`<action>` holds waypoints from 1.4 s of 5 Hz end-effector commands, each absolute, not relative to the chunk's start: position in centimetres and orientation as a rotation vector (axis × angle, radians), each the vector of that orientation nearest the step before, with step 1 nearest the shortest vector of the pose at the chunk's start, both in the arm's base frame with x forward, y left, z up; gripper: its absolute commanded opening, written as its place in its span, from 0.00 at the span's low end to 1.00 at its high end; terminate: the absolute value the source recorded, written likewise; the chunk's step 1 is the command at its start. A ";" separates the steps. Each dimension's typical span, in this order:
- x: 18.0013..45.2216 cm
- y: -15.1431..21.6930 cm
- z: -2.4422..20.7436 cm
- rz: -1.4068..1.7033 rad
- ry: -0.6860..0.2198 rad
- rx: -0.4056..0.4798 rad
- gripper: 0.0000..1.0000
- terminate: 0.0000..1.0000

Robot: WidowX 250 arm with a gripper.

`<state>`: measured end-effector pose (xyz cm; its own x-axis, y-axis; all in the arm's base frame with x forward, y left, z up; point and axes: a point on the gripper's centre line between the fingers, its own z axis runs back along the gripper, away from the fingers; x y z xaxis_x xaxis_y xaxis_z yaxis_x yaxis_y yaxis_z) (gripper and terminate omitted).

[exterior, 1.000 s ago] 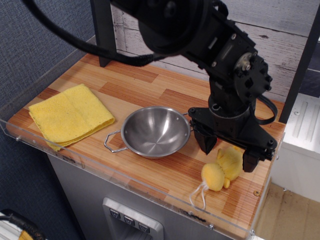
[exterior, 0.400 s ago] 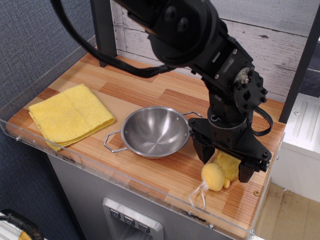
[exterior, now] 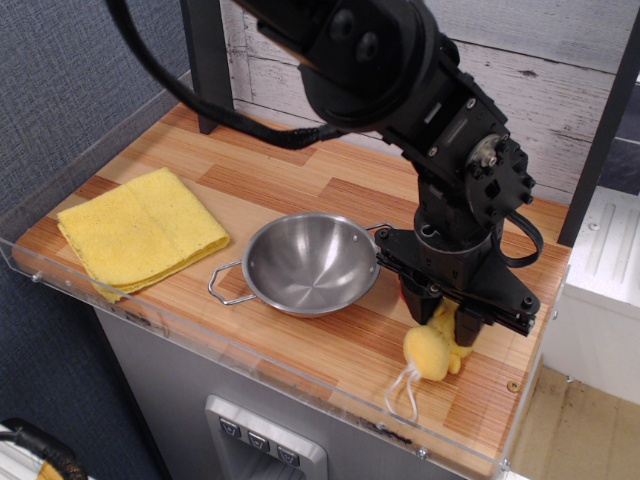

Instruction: Move yellow bottle directly above silver bowl.

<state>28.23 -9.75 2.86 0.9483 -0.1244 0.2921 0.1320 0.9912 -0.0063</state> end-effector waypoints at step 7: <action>29.7 -1.9 19.4 0.168 -0.470 0.006 0.00 0.00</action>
<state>30.29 -1.42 18.29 0.8920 0.1702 0.4188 -0.1737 0.9843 -0.0302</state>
